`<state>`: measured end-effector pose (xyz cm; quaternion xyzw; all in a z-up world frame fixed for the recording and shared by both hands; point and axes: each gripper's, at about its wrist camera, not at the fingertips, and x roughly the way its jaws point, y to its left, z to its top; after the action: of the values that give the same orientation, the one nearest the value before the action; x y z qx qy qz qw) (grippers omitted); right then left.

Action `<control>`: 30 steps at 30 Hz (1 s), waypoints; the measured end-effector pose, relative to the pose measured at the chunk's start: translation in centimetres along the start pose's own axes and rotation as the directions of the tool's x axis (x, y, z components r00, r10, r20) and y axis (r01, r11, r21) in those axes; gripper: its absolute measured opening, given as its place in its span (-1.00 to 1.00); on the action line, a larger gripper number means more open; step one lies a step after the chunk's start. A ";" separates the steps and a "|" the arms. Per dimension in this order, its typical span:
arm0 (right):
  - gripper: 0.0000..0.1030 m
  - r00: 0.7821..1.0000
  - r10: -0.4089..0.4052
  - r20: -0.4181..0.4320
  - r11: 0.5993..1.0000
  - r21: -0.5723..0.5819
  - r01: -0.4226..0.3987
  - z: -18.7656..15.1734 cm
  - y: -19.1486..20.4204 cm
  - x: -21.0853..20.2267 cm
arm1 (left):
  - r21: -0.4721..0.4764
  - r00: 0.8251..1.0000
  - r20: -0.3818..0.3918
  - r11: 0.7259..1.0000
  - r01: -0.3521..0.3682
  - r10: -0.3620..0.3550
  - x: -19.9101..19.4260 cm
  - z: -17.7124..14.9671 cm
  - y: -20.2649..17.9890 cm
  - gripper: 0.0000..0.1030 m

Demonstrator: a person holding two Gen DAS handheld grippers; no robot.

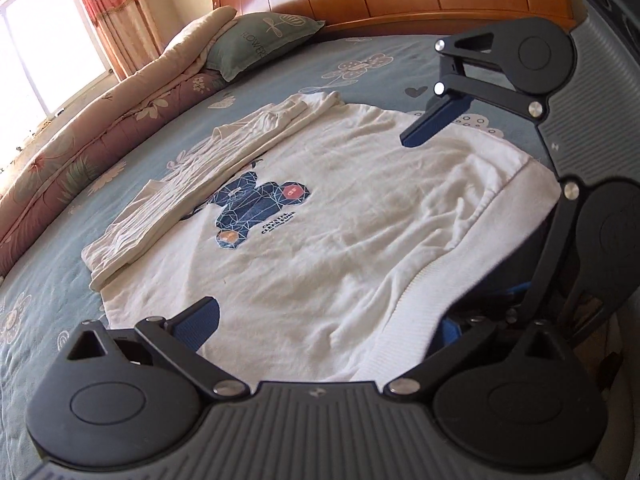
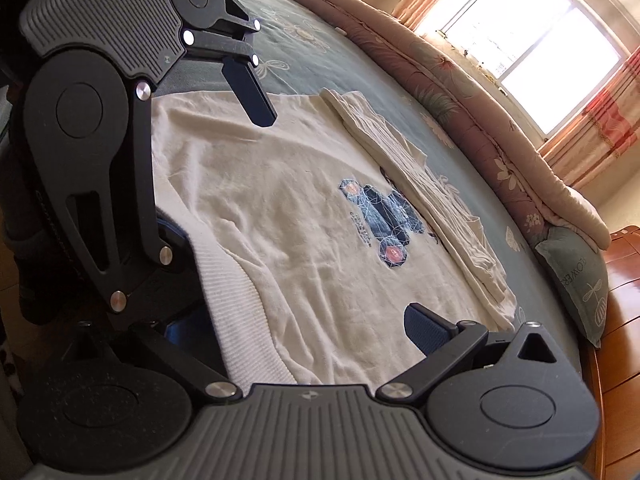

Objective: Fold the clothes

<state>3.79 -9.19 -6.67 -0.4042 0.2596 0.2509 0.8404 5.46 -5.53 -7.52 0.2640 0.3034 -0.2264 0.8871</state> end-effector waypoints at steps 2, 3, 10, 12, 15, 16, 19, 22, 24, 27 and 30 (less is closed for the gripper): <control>1.00 0.997 -0.071 -0.020 0.997 -0.016 0.071 -0.4 -0.1 0.3 | 0.002 1.000 0.003 1.000 0.000 0.000 -0.2 -0.2 0.2 0.99; 1.00 0.994 -0.104 -0.032 0.994 -0.022 0.103 -0.7 -0.2 0.5 | 0.007 1.000 0.002 1.000 0.004 -0.004 -0.1 -0.4 0.1 0.99; 1.00 0.992 -0.118 -0.045 0.993 -0.004 0.118 -0.8 -0.1 1.4 | 0.061 1.000 -0.010 0.998 -0.014 0.015 2.2 -0.1 -1.7 0.99; 1.00 0.991 -0.128 -0.045 0.992 -0.016 0.127 -1.0 -0.2 1.5 | 0.095 0.999 -0.013 0.995 -0.030 0.032 1.9 -0.4 -1.5 0.99; 1.00 0.983 -0.162 -0.088 0.987 -0.007 0.162 -2.1 -1.4 1.6 | 0.145 0.997 -0.010 0.986 -0.080 0.083 1.3 -1.5 -0.8 0.99; 1.00 0.980 -0.172 -0.099 0.985 -0.005 0.172 -2.5 -1.8 1.5 | 0.161 0.995 -0.008 0.982 -0.100 0.103 1.0 -1.9 -0.5 0.99; 1.00 0.977 -0.184 -0.112 0.983 -0.004 0.184 -2.9 -2.1 1.6 | 0.191 0.991 -0.004 0.973 -0.132 0.135 0.8 -2.2 -0.4 0.99; 1.00 0.978 -0.193 -0.081 0.981 -0.041 0.190 -2.2 -0.8 1.8 | 0.250 0.988 0.014 0.956 -0.153 0.154 1.0 -2.1 -1.1 0.99; 1.00 0.978 -0.197 -0.064 0.979 -0.061 0.194 -1.8 -0.2 2.0 | 0.297 0.986 0.030 0.941 -0.165 0.163 1.1 -2.0 -1.7 0.99; 1.00 0.979 -0.192 -0.068 0.980 -0.075 0.187 -1.9 -0.5 1.9 | 0.341 0.988 0.022 0.927 -0.152 0.154 0.7 -2.3 -1.1 0.99; 1.00 0.970 -0.215 -0.109 0.975 -0.076 0.208 -3.0 -1.6 1.9 | 0.397 0.980 0.008 0.899 -0.187 0.200 0.7 -2.9 -0.3 0.99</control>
<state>5.57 -12.07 -8.60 -0.4701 0.2555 0.1440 0.8324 4.55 -4.14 -10.06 0.4703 0.2381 -0.1893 0.8284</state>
